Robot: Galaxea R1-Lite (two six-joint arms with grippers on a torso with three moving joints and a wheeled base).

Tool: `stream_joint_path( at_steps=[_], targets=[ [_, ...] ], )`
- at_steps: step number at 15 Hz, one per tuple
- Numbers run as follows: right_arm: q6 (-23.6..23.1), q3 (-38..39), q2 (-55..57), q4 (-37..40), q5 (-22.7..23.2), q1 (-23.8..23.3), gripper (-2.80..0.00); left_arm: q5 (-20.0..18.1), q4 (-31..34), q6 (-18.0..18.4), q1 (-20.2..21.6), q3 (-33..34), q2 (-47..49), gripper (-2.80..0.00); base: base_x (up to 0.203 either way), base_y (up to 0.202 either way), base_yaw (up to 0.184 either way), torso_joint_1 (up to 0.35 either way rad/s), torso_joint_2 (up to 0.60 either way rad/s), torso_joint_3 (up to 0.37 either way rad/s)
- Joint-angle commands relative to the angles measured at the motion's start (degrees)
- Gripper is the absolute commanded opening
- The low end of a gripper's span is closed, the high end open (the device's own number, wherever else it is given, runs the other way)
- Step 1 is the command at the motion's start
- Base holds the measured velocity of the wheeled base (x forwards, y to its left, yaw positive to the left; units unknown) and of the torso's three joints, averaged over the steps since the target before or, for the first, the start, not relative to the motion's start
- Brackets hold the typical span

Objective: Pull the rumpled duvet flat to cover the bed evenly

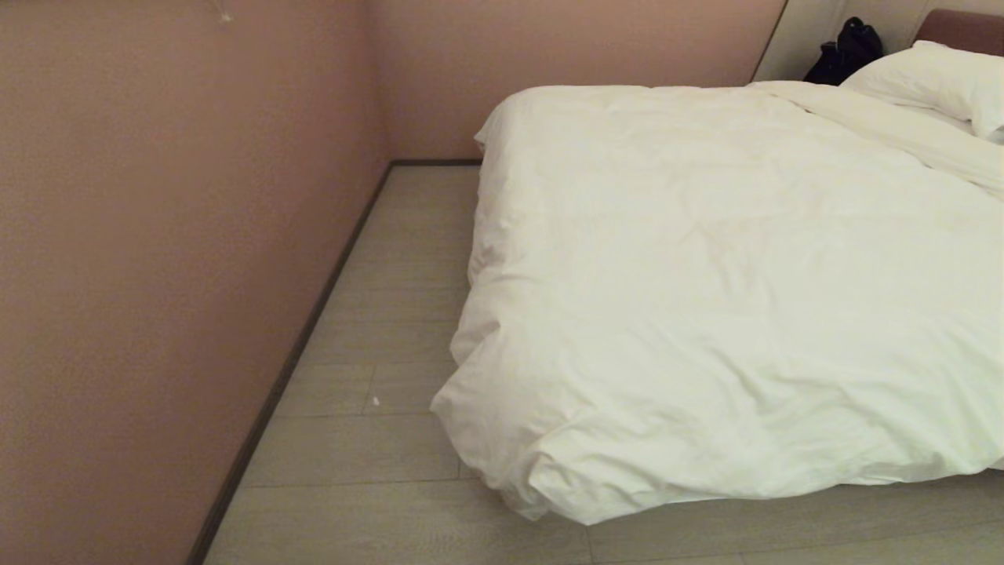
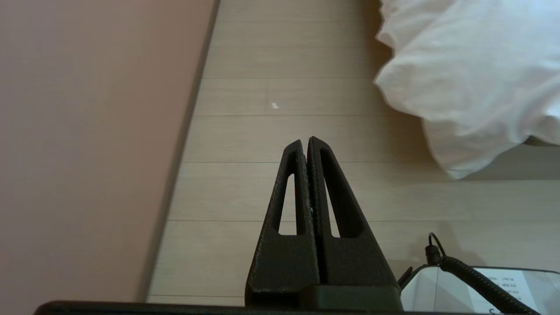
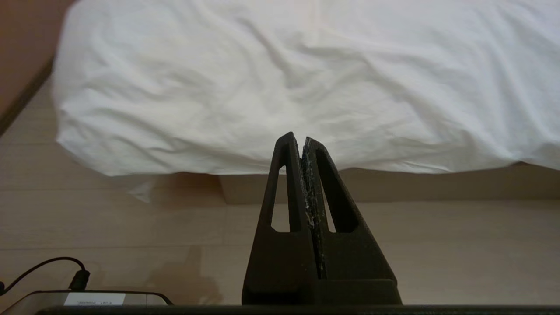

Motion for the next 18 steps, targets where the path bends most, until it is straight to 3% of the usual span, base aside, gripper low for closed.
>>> stream_joint_path(
  at_steps=[1,9,15,18],
  targets=[
    [-0.04,0.0,-0.02,0.0,0.02,0.04,-2.8,-0.02,0.05,0.07,0.02,-0.02,0.0,-2.8,0.0,0.198,0.0,0.007,0.0,0.007],
    [-0.04,0.0,-0.02,0.0,0.02,0.04,-2.8,0.25,0.05,0.33,0.02,0.07,0.0,-2.8,0.0,0.173,0.0,0.003,0.0,0.003],
    [-0.04,0.0,-0.02,0.0,0.02,0.04,-2.8,0.25,0.05,0.33,0.02,0.07,0.0,-2.8,0.0,0.0,0.0,0.0,0.0,0.0],
    [-0.04,0.0,-0.02,0.0,0.02,0.04,-2.8,0.25,0.05,0.07,0.02,0.07,0.0,-2.8,-0.164,0.0,0.003,0.002,0.0,0.003]
  ],
)
